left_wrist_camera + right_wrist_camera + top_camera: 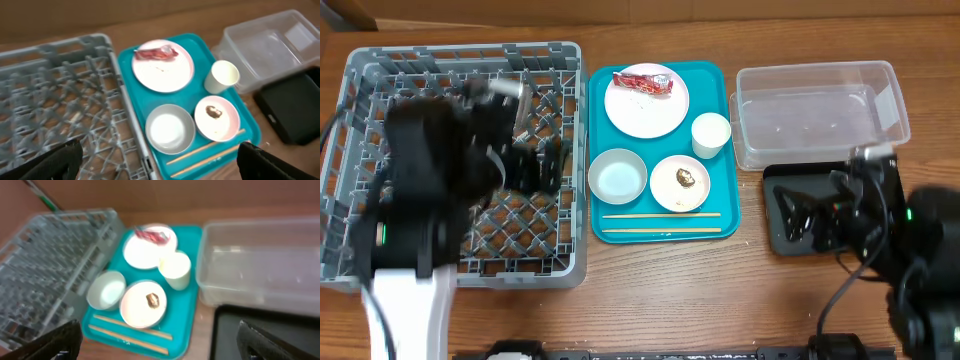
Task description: Sort waste into correct bins and load items into the dishwasher
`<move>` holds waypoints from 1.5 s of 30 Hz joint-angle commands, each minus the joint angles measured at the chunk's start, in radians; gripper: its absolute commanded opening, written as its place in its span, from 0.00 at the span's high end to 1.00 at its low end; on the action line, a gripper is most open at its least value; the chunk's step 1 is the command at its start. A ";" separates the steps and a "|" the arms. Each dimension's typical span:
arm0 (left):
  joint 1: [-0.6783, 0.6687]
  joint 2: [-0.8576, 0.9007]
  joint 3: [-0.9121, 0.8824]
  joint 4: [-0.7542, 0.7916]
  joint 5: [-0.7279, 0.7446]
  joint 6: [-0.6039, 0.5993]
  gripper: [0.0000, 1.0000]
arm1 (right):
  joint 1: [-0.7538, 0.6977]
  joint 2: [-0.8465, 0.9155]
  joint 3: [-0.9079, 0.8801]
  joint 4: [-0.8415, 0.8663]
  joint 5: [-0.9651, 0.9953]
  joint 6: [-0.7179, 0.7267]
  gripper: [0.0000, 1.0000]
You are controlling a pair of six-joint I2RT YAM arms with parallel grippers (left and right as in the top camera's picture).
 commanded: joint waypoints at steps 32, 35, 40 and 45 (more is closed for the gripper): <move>-0.186 0.945 1.075 -0.286 -0.029 0.163 0.00 | 0.013 0.357 0.127 0.014 -0.129 0.078 0.00; -0.180 0.929 1.077 -0.325 -0.032 0.159 0.00 | 0.061 0.399 0.150 0.098 -0.110 0.150 0.00; -0.161 0.893 1.078 -0.395 -0.061 0.151 0.00 | 0.202 0.609 0.357 0.062 0.007 0.200 0.00; -0.116 0.846 1.078 -0.420 -0.112 0.063 0.00 | 0.312 0.885 0.685 -0.030 0.111 0.233 0.00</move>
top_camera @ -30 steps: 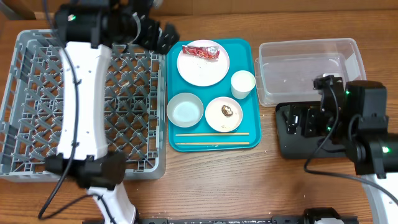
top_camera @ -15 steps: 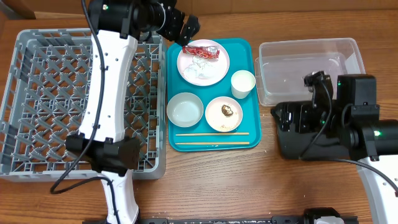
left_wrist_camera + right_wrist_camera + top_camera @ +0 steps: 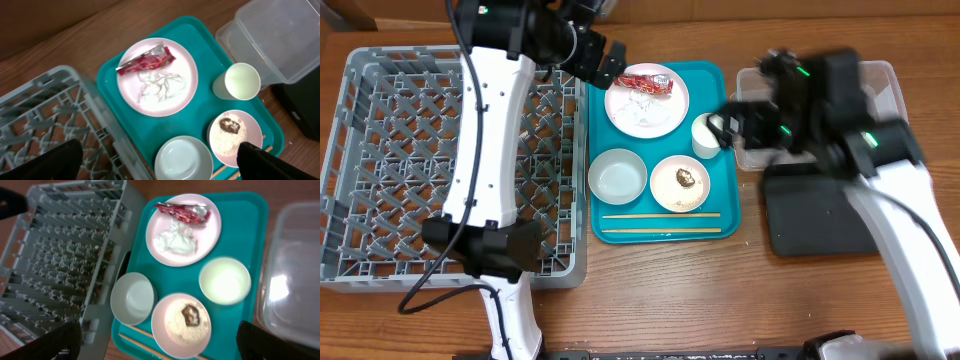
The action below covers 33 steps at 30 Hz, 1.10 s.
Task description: Sort waste into correct bins and load items into the dishwasher
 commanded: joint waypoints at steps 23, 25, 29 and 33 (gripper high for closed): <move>0.287 -0.120 0.019 -0.114 -0.143 -0.369 0.00 | 0.098 0.743 0.562 0.124 0.138 0.218 0.01; 0.287 -0.120 0.019 -0.114 -0.143 -0.369 0.00 | 0.122 0.778 0.562 0.115 0.178 0.163 0.05; 0.287 -0.120 0.019 -0.114 -0.144 -0.369 0.00 | 0.169 0.835 0.562 0.081 0.302 0.147 0.06; 0.287 -0.120 0.019 -0.114 -0.144 -0.369 0.00 | 0.204 0.867 0.562 0.067 0.367 0.146 0.11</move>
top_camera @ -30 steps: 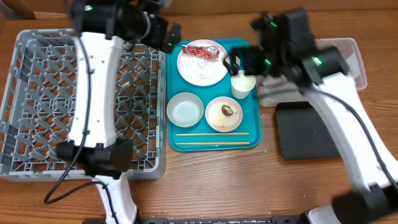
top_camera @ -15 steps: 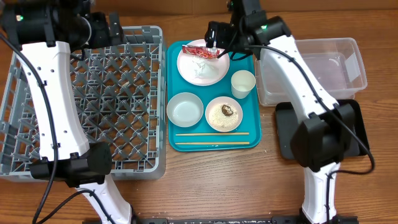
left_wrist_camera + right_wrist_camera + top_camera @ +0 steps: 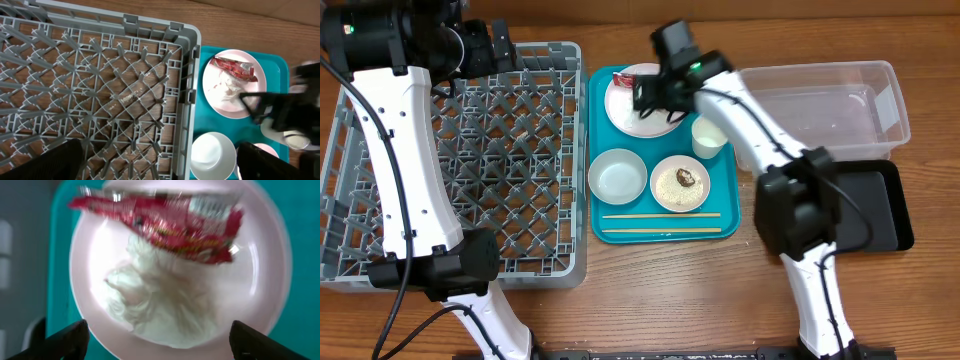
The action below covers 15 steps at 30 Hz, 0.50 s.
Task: Sort waste into correct bins and load items into the dishwasher
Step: 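Grasp the white tissue on the white plate with the right gripper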
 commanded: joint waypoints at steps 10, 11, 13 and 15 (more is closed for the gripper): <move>0.000 -0.019 0.016 0.000 -0.006 -0.013 0.00 | 0.029 0.097 0.029 0.017 0.113 -0.019 0.27; 0.000 -0.019 0.016 0.000 -0.006 -0.013 0.00 | 0.029 0.098 0.029 0.021 0.113 -0.019 0.33; 0.000 -0.019 0.016 0.000 -0.006 -0.013 0.00 | 0.029 0.098 0.029 0.031 0.116 -0.019 0.43; 0.000 -0.019 0.016 0.000 -0.006 -0.013 0.00 | 0.029 0.098 0.029 0.034 0.129 -0.019 0.63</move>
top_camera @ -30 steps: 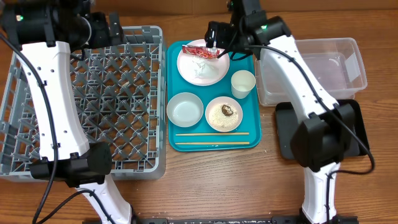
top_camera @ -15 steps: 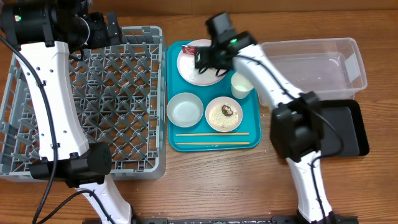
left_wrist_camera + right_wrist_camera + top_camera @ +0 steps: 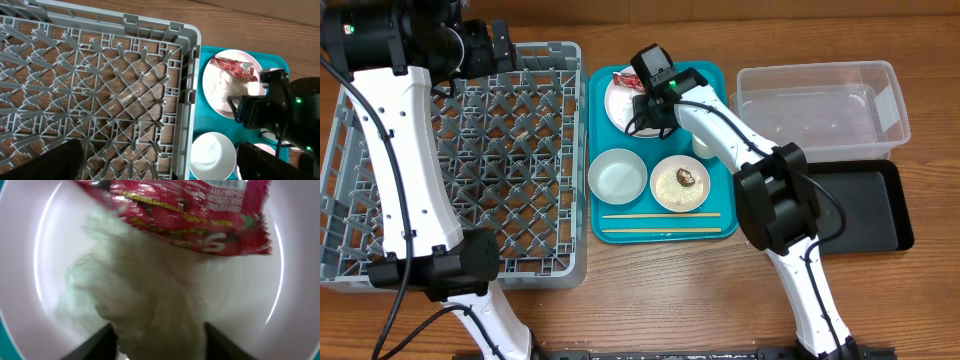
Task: Sort waste into correct bins and load items into the dishwasher
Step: 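Grasp the white tissue on the white plate with the right gripper, then carry the tissue to the clear plastic bin and release it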
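On the teal tray (image 3: 725, 228), a large white plate (image 3: 240, 300) holds a red snack wrapper (image 3: 190, 210) and a crumpled white tissue (image 3: 150, 295). My right gripper (image 3: 160, 335) is down on that plate (image 3: 620, 108), its fingers (image 3: 106, 341) closed in against both sides of the tissue. The wrapper (image 3: 625, 78) lies just beyond it. The left gripper (image 3: 160, 167) hangs open and empty high over the grey dish rack (image 3: 100, 75), near the rack's far right corner (image 3: 498, 48).
The tray also carries a white bowl (image 3: 618, 177), a small plate with a food scrap (image 3: 680, 183), a paper cup (image 3: 708, 142) and a pair of chopsticks (image 3: 660, 222). A clear plastic bin (image 3: 815, 110) and a black bin (image 3: 860, 205) stand on the right.
My right gripper has dropped closer to the large plate and its fingers have narrowed from wide open onto the tissue. The left arm has not moved.
Both arms began low, the left over the rack and the right over the black bin. Then both reached toward the tray's far end. The left was later back over the rack's far corner while the right hovered open above the plate; now it grips the tissue.
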`<move>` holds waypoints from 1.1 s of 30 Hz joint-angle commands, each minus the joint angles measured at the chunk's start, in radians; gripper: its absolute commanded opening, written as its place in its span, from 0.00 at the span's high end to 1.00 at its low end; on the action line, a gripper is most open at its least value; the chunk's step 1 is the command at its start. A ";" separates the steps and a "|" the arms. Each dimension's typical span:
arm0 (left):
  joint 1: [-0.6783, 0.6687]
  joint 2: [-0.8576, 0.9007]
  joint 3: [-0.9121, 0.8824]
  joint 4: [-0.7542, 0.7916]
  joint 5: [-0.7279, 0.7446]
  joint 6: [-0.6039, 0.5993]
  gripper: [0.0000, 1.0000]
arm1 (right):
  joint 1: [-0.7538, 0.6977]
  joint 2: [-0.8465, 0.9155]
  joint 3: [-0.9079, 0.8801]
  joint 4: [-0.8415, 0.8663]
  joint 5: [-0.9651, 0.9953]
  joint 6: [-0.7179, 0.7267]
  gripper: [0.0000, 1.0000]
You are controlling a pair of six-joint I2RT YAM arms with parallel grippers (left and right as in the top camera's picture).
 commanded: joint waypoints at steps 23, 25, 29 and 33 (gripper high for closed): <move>0.000 -0.019 0.016 0.000 -0.006 -0.010 0.00 | -0.251 -0.322 0.261 -0.489 0.199 0.110 0.96; 0.000 -0.019 0.016 0.000 -0.006 -0.010 0.00 | -0.300 -0.309 0.229 -0.502 0.166 0.122 0.96; 0.000 -0.019 0.016 0.000 -0.006 -0.010 0.00 | -0.359 -0.299 0.116 -0.474 0.083 0.122 0.96; 0.000 -0.019 0.016 0.000 -0.006 -0.010 0.00 | -0.378 -0.298 0.049 -0.472 0.008 0.136 0.78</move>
